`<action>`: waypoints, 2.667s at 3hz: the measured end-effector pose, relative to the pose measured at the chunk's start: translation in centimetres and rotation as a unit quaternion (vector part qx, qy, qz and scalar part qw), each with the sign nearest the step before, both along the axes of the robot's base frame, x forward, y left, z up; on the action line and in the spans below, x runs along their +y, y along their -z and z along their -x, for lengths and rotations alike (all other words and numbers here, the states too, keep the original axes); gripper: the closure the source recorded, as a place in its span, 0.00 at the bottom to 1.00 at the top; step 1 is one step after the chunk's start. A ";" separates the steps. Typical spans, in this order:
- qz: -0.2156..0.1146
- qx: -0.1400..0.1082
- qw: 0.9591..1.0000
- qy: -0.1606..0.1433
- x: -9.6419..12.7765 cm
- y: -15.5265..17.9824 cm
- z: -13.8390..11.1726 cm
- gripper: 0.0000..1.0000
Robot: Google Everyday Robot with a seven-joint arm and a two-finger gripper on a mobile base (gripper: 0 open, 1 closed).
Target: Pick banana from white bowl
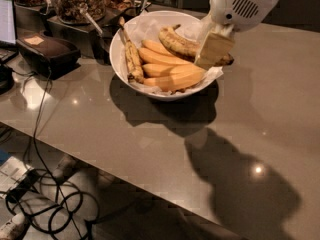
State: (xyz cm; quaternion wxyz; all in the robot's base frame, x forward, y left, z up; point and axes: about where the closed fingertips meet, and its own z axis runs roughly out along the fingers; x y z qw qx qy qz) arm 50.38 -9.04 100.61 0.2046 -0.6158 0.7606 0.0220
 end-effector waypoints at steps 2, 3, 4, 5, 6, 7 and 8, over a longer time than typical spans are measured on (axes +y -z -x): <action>-0.016 -0.001 1.000 0.004 -1.2 -1.3 4.5 1.00; -0.034 -0.018 0.999 0.012 -2.0 -2.8 8.9 1.00; -0.035 -0.020 0.999 0.012 -1.9 -3.0 9.1 1.00; -0.029 -0.027 0.999 0.000 -1.3 -3.1 9.3 1.00; -0.009 -0.018 0.999 -0.033 0.8 -0.9 9.7 1.00; 0.006 0.004 0.998 -0.063 3.0 1.9 9.6 1.00; 0.006 0.004 0.998 -0.063 3.0 1.9 9.6 1.00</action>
Offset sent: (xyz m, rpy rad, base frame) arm -0.0356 -0.0096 0.0096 0.0227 0.0002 -0.0045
